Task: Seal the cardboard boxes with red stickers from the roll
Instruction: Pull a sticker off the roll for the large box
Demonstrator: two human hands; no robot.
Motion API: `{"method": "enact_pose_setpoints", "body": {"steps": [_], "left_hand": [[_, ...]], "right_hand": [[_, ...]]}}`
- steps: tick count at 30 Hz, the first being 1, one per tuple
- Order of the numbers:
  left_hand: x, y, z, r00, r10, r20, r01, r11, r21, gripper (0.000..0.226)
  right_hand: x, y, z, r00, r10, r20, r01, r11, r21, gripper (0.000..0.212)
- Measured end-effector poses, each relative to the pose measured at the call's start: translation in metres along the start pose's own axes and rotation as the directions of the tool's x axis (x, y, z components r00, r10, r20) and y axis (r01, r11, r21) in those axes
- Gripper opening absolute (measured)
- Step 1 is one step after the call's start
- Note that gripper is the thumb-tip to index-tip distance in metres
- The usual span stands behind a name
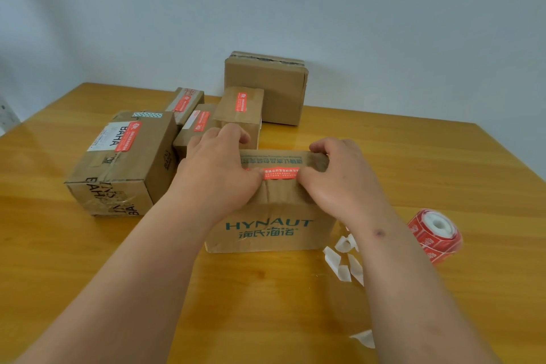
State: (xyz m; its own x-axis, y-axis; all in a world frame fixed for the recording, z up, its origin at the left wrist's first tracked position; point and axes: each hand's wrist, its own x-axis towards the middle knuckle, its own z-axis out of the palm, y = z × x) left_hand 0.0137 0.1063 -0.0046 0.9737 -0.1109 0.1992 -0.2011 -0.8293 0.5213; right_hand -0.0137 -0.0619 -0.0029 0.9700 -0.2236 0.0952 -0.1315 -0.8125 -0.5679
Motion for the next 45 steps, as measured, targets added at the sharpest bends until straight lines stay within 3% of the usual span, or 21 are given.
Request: {"method": "enact_pose_setpoints", "body": {"steps": [7,12,19,23,29,32,35,39,41,45], "left_hand": [[0.001,-0.001,0.001,1.000,-0.017,-0.007,0.017,0.999,-0.048,0.050],[-0.001,0.000,0.003,1.000,-0.012,-0.007,0.012,0.999,-0.036,0.047],[0.000,0.001,0.004,1.000,-0.017,0.007,0.017,1.000,0.004,0.046],[0.001,-0.002,0.003,1.000,-0.020,0.010,0.020,0.999,-0.044,0.047],[0.001,-0.010,0.000,0.999,-0.032,-0.021,0.027,0.974,-0.223,0.049],[0.003,-0.009,0.003,0.998,-0.032,-0.051,0.021,0.981,-0.192,0.046],[0.006,-0.005,0.005,0.997,-0.020,-0.068,0.016,0.998,-0.057,0.043],[0.008,-0.007,0.002,0.999,-0.028,-0.041,0.023,0.993,-0.116,0.042],[0.005,-0.008,0.002,0.999,-0.019,-0.033,0.015,0.992,-0.124,0.042],[-0.002,-0.003,0.003,1.000,-0.017,0.003,0.017,0.999,-0.051,0.068]], "right_hand": [[0.000,0.000,0.002,1.000,0.026,0.016,-0.026,0.999,0.034,0.045],[-0.001,-0.007,0.008,0.999,0.039,0.013,-0.038,0.999,-0.021,0.066],[0.002,-0.010,0.011,0.998,0.055,0.001,-0.055,0.997,-0.051,0.076],[0.004,-0.004,0.005,0.998,0.061,-0.004,-0.061,0.998,0.011,0.053],[0.005,-0.001,0.009,0.999,0.054,0.002,-0.054,0.998,0.042,0.039],[0.009,-0.004,0.012,0.996,0.079,-0.045,-0.079,0.997,0.009,0.039],[0.011,-0.006,0.013,0.996,0.069,-0.056,-0.073,0.995,-0.062,0.047],[0.010,-0.006,0.009,0.996,0.069,-0.049,-0.072,0.995,-0.065,0.035],[0.006,-0.007,0.009,0.998,0.058,-0.025,-0.060,0.995,-0.075,0.048],[0.003,-0.008,0.007,0.998,0.060,0.032,-0.057,0.994,-0.088,0.077]]}}
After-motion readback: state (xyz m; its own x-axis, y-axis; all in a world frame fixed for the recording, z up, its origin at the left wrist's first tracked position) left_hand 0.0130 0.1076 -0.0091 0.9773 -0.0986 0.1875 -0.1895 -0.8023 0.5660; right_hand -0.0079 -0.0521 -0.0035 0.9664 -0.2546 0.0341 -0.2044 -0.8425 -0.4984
